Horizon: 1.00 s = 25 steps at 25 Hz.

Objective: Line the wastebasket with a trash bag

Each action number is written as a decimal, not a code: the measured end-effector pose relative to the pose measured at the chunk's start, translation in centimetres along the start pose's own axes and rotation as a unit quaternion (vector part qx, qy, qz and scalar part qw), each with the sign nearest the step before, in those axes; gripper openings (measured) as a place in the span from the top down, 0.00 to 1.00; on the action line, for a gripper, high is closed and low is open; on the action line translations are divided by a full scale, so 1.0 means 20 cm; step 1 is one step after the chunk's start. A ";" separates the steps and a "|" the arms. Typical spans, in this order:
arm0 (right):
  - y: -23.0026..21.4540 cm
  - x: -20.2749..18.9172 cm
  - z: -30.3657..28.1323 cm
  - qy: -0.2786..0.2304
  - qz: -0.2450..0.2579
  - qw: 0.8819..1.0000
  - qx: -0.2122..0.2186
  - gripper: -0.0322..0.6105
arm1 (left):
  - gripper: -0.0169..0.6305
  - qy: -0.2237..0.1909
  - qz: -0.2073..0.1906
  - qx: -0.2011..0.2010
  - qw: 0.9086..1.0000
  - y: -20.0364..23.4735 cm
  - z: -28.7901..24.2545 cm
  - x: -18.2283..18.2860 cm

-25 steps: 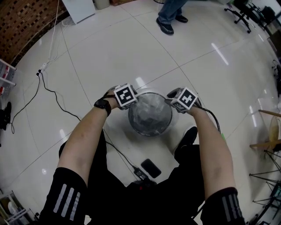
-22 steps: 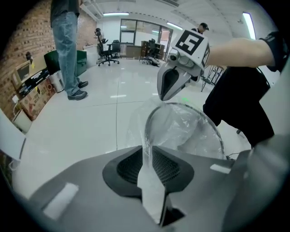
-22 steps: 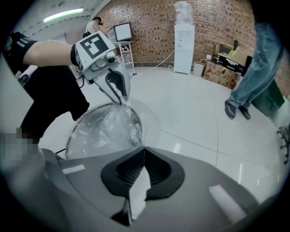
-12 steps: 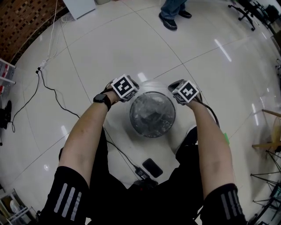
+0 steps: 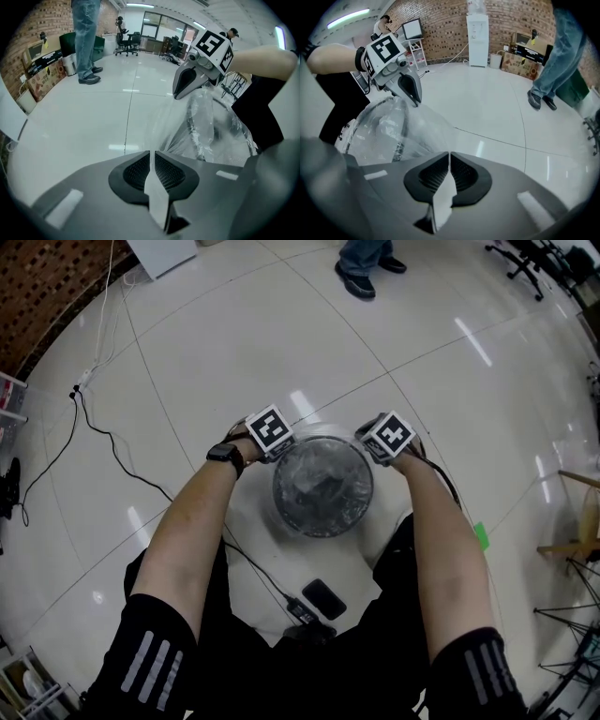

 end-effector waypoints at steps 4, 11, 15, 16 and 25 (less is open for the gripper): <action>-0.02 0.02 0.11 -0.015 -0.020 1.000 -0.003 0.77 | 0.91 0.014 -0.003 -0.013 1.000 -0.02 -0.02 -0.04; -0.03 0.25 0.48 -0.064 0.025 0.997 -0.041 0.74 | 0.82 0.018 0.002 -0.001 1.000 0.01 0.02 -0.09; 0.43 0.41 0.44 -0.048 0.101 0.993 0.049 0.74 | 0.81 0.032 0.020 -0.005 0.999 -0.03 0.03 -0.14; 0.56 0.40 0.38 -0.027 0.120 0.990 0.075 0.74 | 0.81 0.035 0.017 -0.003 0.999 -0.04 0.03 -0.16; 0.88 0.10 -0.15 0.112 0.172 0.972 0.113 0.72 | 0.80 0.038 0.031 -0.011 0.999 -0.05 0.03 -0.23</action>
Point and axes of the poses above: the fingertips, and each gripper's own axes: z backward along the fingers, y to its left, x out of its top, the point moved 1 cm from there along z, backward along the fingers, and after that the axes turned 12 degrees about -y, right-handed, at the moved point
